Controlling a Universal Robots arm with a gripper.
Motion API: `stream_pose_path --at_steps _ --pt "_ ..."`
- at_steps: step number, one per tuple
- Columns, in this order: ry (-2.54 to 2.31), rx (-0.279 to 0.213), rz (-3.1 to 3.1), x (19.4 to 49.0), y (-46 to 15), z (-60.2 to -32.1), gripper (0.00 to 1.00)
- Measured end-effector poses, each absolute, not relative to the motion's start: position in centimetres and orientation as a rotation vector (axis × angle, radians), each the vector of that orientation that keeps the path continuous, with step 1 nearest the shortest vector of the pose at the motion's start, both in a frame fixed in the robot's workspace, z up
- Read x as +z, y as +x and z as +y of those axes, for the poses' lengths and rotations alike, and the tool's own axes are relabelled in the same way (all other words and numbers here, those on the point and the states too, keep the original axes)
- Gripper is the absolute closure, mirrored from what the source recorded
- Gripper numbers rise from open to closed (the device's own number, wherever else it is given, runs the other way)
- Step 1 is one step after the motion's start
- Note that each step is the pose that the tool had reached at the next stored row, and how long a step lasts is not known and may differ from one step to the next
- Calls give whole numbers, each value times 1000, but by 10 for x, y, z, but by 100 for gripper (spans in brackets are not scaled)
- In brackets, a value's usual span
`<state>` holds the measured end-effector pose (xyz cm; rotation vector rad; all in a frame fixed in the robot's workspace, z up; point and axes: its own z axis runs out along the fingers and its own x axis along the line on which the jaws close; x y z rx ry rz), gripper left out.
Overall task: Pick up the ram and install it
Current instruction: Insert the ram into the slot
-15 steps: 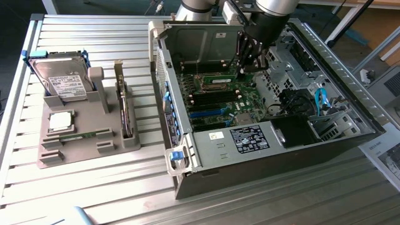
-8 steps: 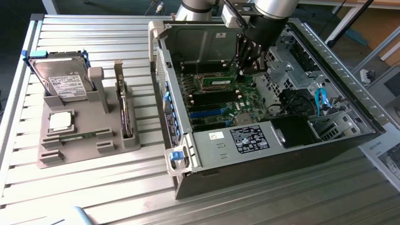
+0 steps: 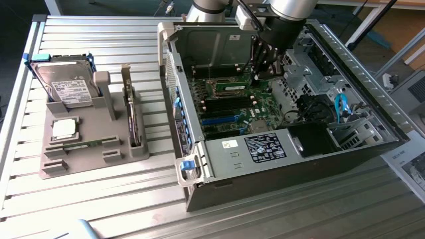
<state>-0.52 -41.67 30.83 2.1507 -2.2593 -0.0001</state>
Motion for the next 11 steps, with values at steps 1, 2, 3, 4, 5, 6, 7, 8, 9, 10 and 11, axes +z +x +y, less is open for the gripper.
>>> stream_pose_path --at_steps 1,2,3,4,5,6,7,8,9,10,11 --pt "2151 0 -2259 308 -5 -416 88" --pt "2151 0 -2259 308 -5 -414 88" --pt "2151 0 -2259 308 -5 -413 88" --pt "2151 0 -2259 308 -5 -412 88" --pt "2151 0 -2259 307 -5 -412 88" --pt "2151 0 -2259 306 -5 -412 88" --pt "2151 0 -2259 305 -5 -412 88" --pt "2151 1 -2260 304 -5 -412 88" --pt "2151 1 -2260 303 -5 -412 88" --pt "2151 1 -2260 301 -5 -412 88" --pt "2151 1 -2260 299 -5 -412 88"
